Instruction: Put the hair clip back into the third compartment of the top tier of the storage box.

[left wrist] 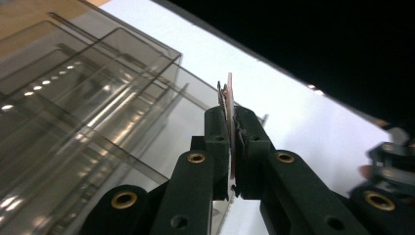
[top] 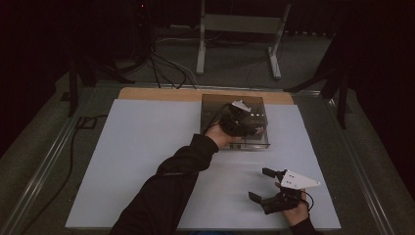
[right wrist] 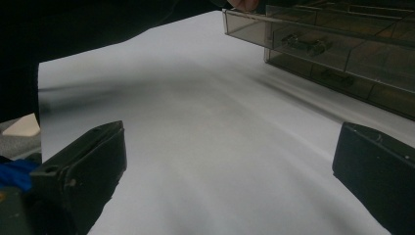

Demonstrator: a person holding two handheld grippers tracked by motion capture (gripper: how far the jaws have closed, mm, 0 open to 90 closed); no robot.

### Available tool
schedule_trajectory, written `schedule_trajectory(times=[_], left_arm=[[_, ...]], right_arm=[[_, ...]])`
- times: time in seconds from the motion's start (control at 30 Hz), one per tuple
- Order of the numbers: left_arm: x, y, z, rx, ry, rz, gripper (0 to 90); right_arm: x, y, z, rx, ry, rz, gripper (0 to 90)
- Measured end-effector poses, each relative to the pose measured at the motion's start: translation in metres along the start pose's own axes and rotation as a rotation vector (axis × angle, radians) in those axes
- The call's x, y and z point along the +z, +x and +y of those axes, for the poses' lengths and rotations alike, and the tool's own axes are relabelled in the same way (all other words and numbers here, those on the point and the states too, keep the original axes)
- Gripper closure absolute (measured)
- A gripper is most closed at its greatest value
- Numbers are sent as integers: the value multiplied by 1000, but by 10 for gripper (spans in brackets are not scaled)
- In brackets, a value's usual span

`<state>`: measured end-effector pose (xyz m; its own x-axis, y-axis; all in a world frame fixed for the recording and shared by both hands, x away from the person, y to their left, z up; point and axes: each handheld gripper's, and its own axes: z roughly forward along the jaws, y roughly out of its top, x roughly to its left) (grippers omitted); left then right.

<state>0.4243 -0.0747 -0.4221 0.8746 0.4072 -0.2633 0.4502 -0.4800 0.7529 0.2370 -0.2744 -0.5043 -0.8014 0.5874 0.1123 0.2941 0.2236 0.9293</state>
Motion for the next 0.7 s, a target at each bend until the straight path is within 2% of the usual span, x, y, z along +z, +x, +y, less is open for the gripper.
schedule_trajectory(times=[0.03,0.1,0.13,0.17,0.3,0.33,0.37,0.6,0.7], left_arm=[[1,0,1,-7,-7,-1,863],[1,0,1,-11,-8,1,712],[2,2,2,-30,-14,-5,712],[1,2,3,-36,-13,-7,650],[-2,1,3,-30,-14,26,510],[-4,-1,3,-26,-13,43,510],[-6,-1,3,-20,-19,50,457],[-19,-5,-3,-26,-58,51,349],[-27,-6,-6,-22,-70,50,334]], right_arm=[[0,0,0,2,0,0,0],[0,0,0,3,-2,0,0],[0,0,0,4,-1,0,0],[0,0,0,1,1,0,0],[-1,0,0,1,-2,0,0],[-1,0,0,2,-1,0,0],[0,0,0,2,4,-1,0],[0,0,0,1,6,-1,0],[0,0,-1,0,9,-2,0]])
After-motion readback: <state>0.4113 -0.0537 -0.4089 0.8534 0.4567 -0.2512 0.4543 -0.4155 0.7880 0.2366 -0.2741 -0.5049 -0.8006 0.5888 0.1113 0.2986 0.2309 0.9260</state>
